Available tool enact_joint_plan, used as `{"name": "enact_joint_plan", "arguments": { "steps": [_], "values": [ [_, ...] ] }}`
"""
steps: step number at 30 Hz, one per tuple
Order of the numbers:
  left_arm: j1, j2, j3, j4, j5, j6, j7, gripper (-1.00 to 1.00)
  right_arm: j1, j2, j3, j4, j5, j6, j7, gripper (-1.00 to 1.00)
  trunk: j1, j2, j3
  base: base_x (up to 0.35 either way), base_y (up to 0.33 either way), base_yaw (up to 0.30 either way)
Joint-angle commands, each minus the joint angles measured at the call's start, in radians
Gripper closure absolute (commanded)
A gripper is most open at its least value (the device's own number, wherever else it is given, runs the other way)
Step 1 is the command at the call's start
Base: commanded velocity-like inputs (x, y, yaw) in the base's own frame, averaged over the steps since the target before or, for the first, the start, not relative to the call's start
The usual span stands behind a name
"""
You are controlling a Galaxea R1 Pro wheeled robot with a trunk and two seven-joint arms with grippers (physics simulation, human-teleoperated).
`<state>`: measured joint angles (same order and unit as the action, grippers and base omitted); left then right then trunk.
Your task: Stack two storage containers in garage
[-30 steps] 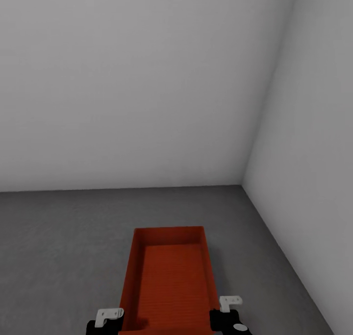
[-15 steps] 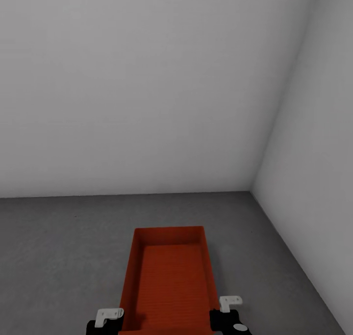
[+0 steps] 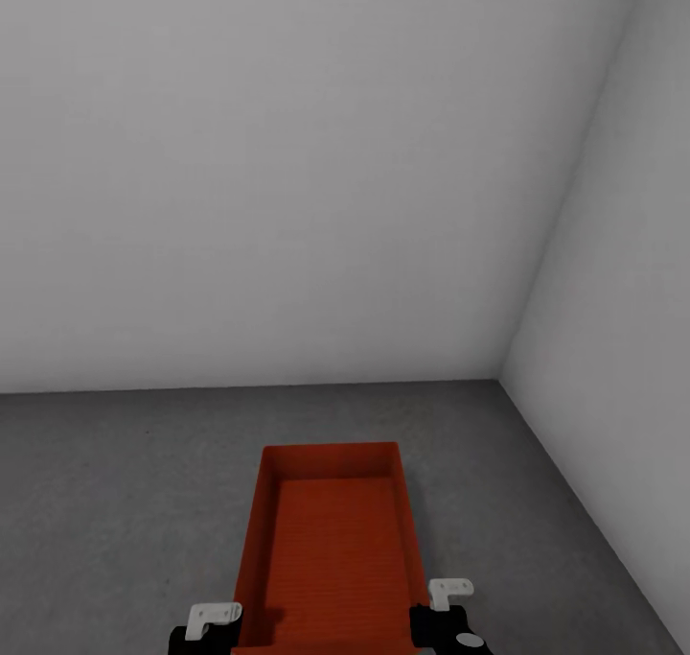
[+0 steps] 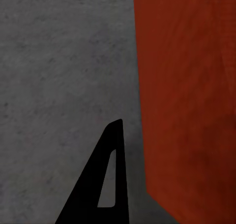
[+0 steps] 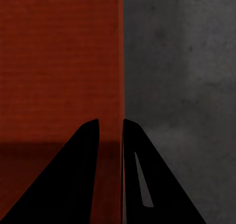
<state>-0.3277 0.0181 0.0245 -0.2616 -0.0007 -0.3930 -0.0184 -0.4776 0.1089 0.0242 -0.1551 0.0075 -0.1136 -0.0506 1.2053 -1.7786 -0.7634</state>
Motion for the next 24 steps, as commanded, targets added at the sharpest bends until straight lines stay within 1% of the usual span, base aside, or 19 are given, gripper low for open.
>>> {"name": "enact_joint_plan", "arguments": {
  "steps": [1, 24],
  "values": [
    [-0.001, 0.0, 0.009, 0.001, 0.004, -0.003, 0.001, 1.0, 0.0, 0.0, -0.003, 0.0, 0.002, -0.003, -0.007, 1.0, 0.0, 0.0, -0.001, 0.0, 0.0, 0.0],
    [-0.001, 0.0, 0.009, -0.005, 0.005, -0.005, 0.002, 1.0, -0.001, -0.003, -0.004, 0.0, 0.002, -0.003, -0.007, 1.0, 0.0, 0.0, -0.001, 0.0, 0.0, 0.0]
  ]
}}
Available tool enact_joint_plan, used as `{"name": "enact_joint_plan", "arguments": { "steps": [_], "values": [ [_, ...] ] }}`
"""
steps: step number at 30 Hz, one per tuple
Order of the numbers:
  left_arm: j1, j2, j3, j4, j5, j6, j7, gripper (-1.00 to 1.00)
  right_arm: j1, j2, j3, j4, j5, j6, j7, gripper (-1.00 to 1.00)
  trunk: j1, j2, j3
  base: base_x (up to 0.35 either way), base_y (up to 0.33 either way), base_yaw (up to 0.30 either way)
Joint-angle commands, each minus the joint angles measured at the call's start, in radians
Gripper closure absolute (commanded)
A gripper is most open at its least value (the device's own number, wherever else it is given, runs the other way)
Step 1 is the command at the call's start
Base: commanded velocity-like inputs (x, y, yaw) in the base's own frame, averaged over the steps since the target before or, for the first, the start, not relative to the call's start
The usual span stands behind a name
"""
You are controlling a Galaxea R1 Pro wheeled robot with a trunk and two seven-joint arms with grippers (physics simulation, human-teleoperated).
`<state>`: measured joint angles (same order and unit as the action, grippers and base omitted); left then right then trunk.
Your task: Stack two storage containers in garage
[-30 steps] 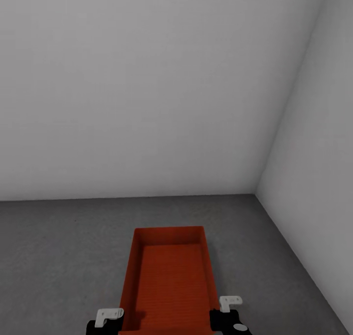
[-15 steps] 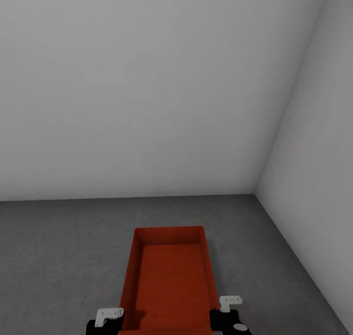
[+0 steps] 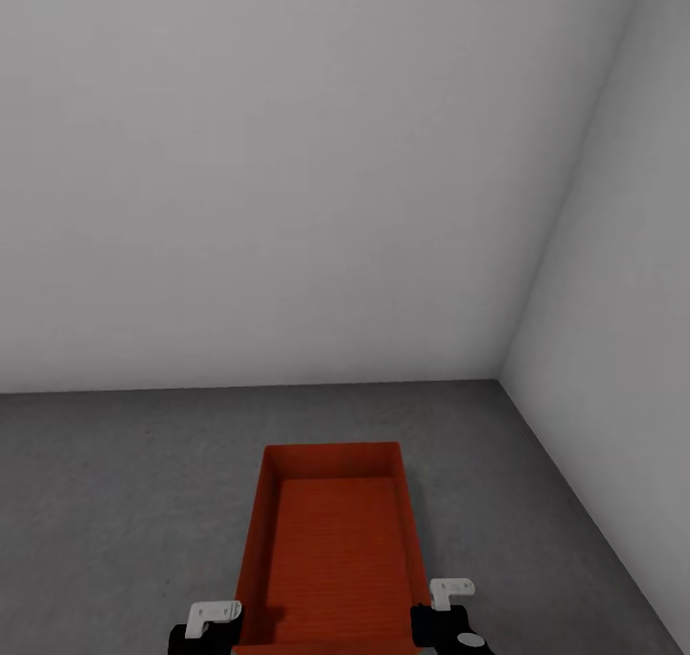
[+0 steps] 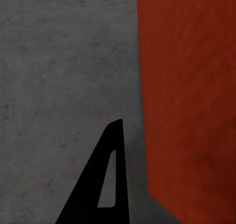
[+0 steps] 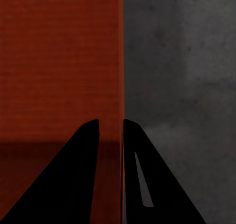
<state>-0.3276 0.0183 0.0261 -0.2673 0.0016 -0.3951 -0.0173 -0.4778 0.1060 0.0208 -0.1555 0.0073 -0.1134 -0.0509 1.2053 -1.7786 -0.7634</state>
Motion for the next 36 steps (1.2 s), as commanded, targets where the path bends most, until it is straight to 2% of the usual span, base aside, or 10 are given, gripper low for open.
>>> {"name": "enact_joint_plan", "arguments": {
  "steps": [1, 18, 36],
  "values": [
    [-0.001, 0.0, 0.008, 0.0, 0.003, -0.003, 0.0, 1.0, -0.001, 0.0, -0.001, 0.001, 0.002, -0.003, -0.007, 1.0, 0.0, 0.0, -0.001, 0.0, 0.0, 0.0],
    [-0.001, 0.0, 0.008, 0.0, 0.003, -0.004, 0.004, 1.0, -0.001, 0.0, -0.001, 0.001, 0.002, -0.003, -0.006, 1.0, 0.0, 0.0, -0.002, 0.0, 0.0, 0.0],
    [-0.001, 0.0, 0.008, 0.0, 0.003, -0.004, 0.004, 1.0, -0.001, 0.0, -0.001, 0.001, 0.002, -0.003, -0.006, 1.0, 0.0, 0.0, -0.028, 0.0, 0.0, 0.0]
  ]
}}
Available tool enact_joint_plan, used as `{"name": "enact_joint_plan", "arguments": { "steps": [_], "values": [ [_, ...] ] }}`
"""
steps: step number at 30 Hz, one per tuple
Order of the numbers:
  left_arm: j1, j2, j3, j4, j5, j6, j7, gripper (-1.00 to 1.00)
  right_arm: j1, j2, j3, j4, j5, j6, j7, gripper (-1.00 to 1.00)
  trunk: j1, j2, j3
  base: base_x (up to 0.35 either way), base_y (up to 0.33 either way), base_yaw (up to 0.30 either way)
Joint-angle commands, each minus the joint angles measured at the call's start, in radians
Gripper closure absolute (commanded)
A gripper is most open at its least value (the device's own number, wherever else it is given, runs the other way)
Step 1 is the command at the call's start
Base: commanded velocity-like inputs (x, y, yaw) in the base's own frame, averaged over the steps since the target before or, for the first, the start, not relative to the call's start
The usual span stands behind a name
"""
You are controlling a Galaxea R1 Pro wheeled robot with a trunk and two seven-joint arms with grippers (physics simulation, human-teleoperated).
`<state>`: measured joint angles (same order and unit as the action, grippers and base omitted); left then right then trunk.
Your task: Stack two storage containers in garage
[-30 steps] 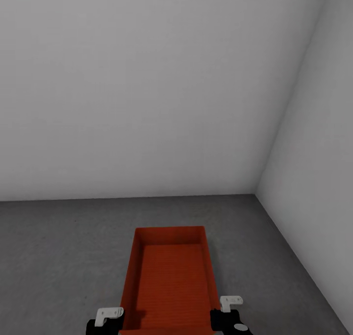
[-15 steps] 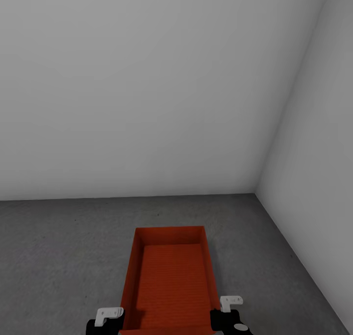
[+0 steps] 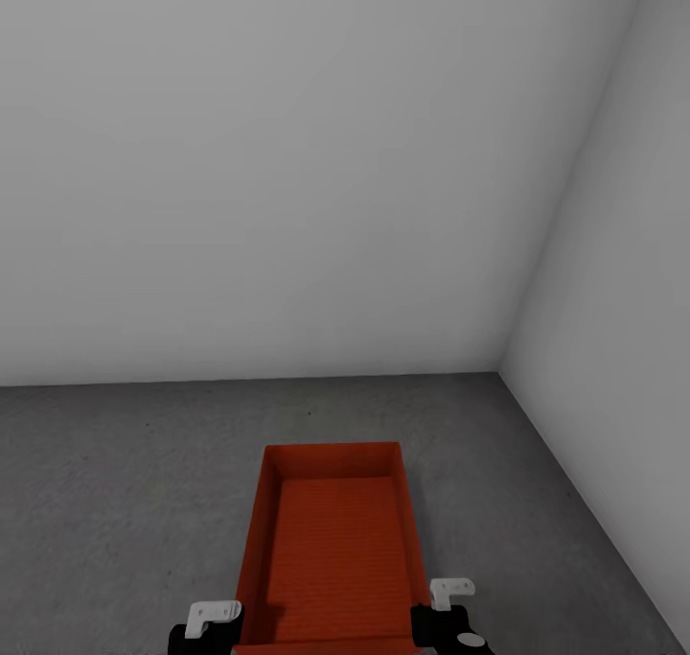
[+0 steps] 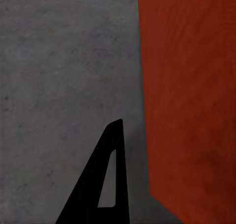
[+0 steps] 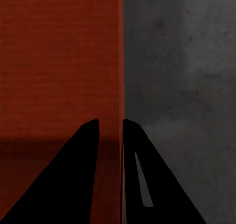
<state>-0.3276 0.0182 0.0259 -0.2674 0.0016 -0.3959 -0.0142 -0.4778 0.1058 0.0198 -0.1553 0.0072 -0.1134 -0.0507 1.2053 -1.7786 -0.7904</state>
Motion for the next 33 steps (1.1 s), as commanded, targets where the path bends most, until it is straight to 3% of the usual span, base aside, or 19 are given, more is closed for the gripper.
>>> {"name": "enact_joint_plan", "arguments": {
  "steps": [1, 17, 24, 33],
  "values": [
    [-0.001, 0.0, 0.008, 0.0, 0.003, -0.003, 0.001, 1.0, -0.001, 0.0, 0.0, 0.0, 0.002, -0.003, -0.006, 1.0, 0.0, 0.0, -0.002, 0.0, 0.0, 0.0],
    [-0.001, 0.0, 0.008, 0.0, 0.003, -0.003, 0.001, 1.0, -0.001, 0.0, 0.0, 0.0, 0.002, -0.003, -0.007, 1.0, 0.0, 0.0, -0.007, 0.0, 0.0, 0.0],
    [-0.001, 0.0, 0.008, 0.0, 0.003, -0.003, 0.001, 1.0, -0.001, 0.0, 0.0, 0.0, 0.002, -0.003, -0.006, 1.0, 0.027, -0.049, -0.029, 0.0, 0.0, 0.0],
    [-0.001, 0.0, 0.008, -0.002, 0.003, -0.003, 0.001, 1.0, -0.001, -0.001, 0.0, -0.001, 0.002, -0.003, -0.007, 1.0, 0.027, -0.049, -0.029, 0.0, 0.0, 0.0]
  ]
}}
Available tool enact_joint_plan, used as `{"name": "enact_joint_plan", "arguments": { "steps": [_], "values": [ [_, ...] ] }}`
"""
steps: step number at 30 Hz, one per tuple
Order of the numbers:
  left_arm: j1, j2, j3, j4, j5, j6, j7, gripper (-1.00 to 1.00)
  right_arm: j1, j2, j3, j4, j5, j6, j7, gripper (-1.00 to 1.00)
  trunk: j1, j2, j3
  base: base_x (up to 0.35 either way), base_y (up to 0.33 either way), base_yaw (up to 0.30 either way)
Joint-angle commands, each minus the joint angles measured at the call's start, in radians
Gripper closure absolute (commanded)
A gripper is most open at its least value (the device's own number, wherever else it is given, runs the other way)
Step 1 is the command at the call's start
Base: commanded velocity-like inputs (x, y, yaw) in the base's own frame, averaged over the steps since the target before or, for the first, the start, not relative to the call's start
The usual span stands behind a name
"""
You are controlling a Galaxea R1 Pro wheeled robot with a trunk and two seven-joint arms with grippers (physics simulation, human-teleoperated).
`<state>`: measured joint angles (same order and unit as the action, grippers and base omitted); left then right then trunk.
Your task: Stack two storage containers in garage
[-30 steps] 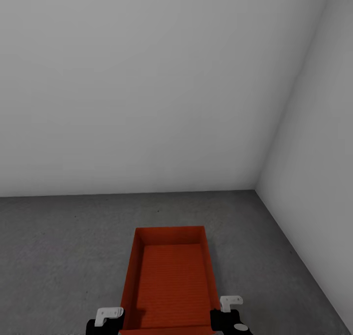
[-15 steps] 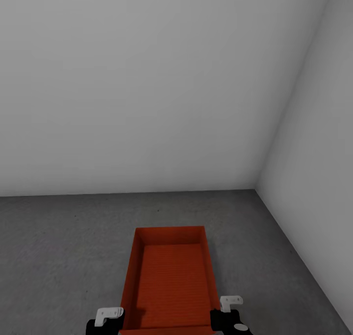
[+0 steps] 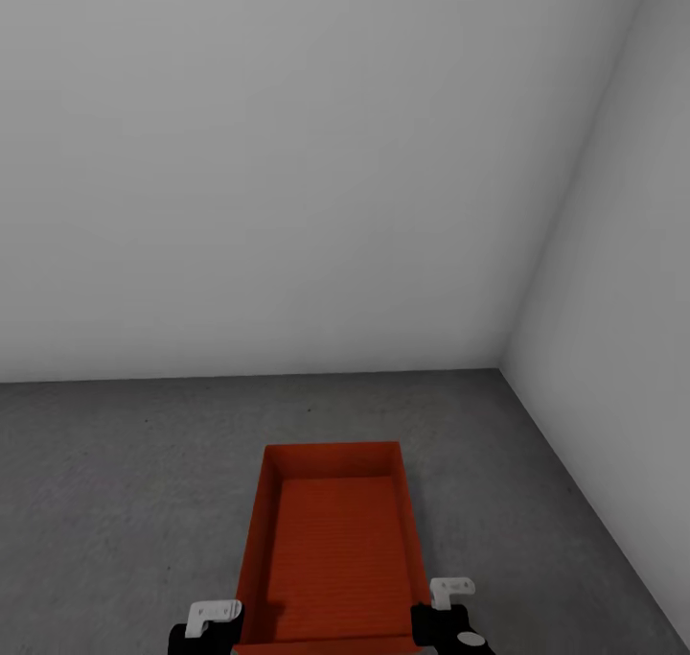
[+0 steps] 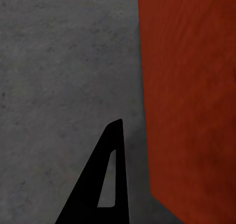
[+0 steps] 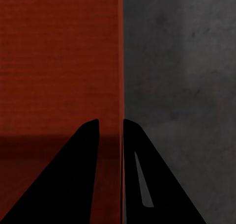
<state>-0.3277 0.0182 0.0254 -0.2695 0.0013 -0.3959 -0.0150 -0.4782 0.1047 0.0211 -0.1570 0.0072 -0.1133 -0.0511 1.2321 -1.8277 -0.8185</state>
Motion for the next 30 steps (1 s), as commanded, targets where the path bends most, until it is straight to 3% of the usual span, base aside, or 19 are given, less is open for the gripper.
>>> {"name": "enact_joint_plan", "arguments": {
  "steps": [1, 30],
  "values": [
    [-0.001, 0.0, 0.008, -0.001, 0.003, -0.003, 0.002, 1.0, -0.003, 0.0, -0.001, 0.001, 0.002, -0.003, -0.007, 1.0, 0.0, 0.0, -0.001, 0.0, 0.0, 0.0],
    [-0.001, 0.0, 0.008, -0.002, 0.003, -0.003, 0.004, 1.0, -0.005, 0.0, -0.002, 0.001, 0.002, -0.003, -0.007, 1.0, 0.0, 0.0, -0.001, -0.013, 0.0, 0.0]
  ]
}}
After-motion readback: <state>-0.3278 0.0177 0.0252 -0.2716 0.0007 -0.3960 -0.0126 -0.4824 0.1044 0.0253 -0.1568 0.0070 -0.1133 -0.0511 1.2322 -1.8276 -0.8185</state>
